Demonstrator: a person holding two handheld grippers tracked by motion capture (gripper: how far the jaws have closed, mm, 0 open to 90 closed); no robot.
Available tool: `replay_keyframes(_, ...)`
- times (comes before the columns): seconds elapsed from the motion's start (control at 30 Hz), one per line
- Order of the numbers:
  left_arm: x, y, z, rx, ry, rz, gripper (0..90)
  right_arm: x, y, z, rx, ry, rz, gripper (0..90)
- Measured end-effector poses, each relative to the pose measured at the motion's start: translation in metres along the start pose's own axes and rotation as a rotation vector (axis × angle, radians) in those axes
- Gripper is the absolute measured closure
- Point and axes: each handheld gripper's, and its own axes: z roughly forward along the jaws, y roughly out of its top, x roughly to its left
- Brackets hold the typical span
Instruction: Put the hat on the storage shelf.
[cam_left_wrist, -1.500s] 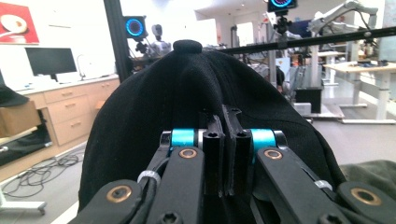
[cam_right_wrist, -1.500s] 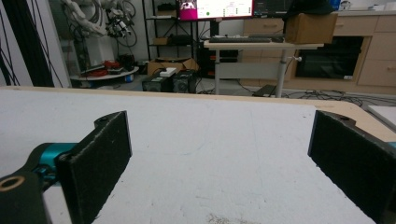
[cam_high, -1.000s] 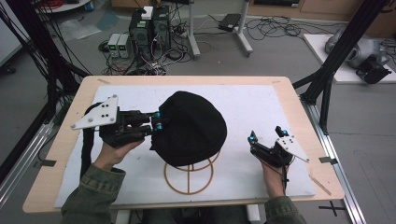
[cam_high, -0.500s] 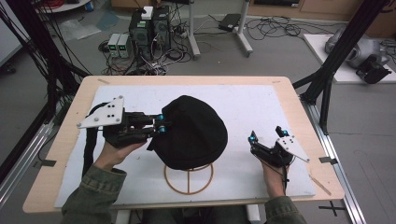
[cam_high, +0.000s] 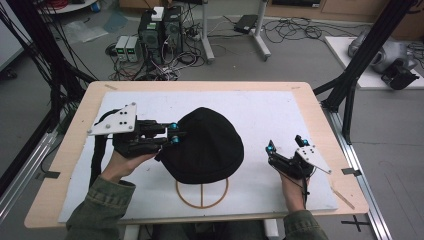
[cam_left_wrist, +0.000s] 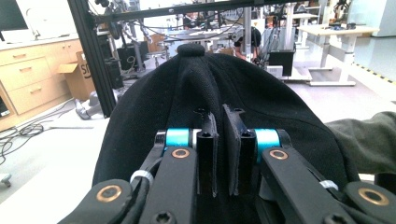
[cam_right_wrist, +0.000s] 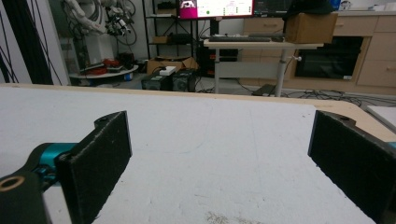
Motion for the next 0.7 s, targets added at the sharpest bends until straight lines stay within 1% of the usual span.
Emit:
replay_keyframes(0.1, -0.0001, -0.0002, 0.0002, -0.002, 0.000, -0.003, 83.3, 0.0000, -0.0002, 0.0000, 0.007, 0.001, 0.000, 5.2)
replay_keyframes(0.2, -0.0006, -0.0002, 0.0002, -0.003, -0.004, -0.003, 79.7, 0.0000, 0.0000, 0.0001, 0.004, 0.005, -0.007, 5.2)
replay_keyframes(0.3, -0.0008, -0.0004, 0.0007, 0.007, 0.000, -0.004, 70.2, -0.0001, 0.0001, 0.0001, 0.002, 0.001, -0.001, 5.2)
replay_keyframes(0.33, -0.0004, -0.0010, 0.0017, 0.010, 0.010, -0.009, 64.5, 0.0004, 0.0001, -0.0002, 0.005, 0.002, 0.005, 5.2)
replay_keyframes(0.4, -0.0003, -0.0013, 0.0018, 0.005, 0.011, -0.009, 54.0, 0.0005, 0.0002, -0.0003, 0.005, 0.003, 0.004, 5.2)
replay_keyframes(0.43, -0.0007, -0.0017, 0.0021, -0.005, 0.023, -0.016, 51.1, 0.0004, 0.0002, -0.0002, 0.003, 0.004, 0.000, 5.2)
replay_keyframes(0.5, -0.0003, -0.0020, 0.0022, -0.007, 0.021, -0.021, 45.4, 0.0006, 0.0003, -0.0003, 0.004, 0.003, 0.006, 5.2)
replay_keyframes(0.53, -0.0001, -0.0028, 0.0020, -0.005, 0.023, -0.024, 43.9, 0.0005, 0.0003, -0.0003, 0.006, 0.003, 0.005, 5.2)
replay_keyframes(0.57, -0.0001, -0.0028, 0.0020, -0.005, 0.023, -0.024, 40.1, 0.0006, 0.0003, -0.0003, 0.005, 0.004, 0.007, 5.2)
replay_keyframes(0.6, 0.0000, -0.0039, 0.0017, -0.005, 0.032, -0.028, 35.9, 0.0001, 0.0003, -0.0001, 0.001, 0.003, 0.001, 5.2)
replay_keyframes(0.63, 0.0000, -0.0039, 0.0017, -0.005, 0.032, -0.028, 35.7, 0.0001, 0.0003, -0.0001, 0.000, 0.002, 0.002, 5.2)
replay_keyframes(0.7, -0.0001, -0.0048, 0.0011, 0.000, 0.045, -0.029, 33.5, 0.0000, 0.0002, -0.0002, 0.001, 0.002, 0.001, 5.2)
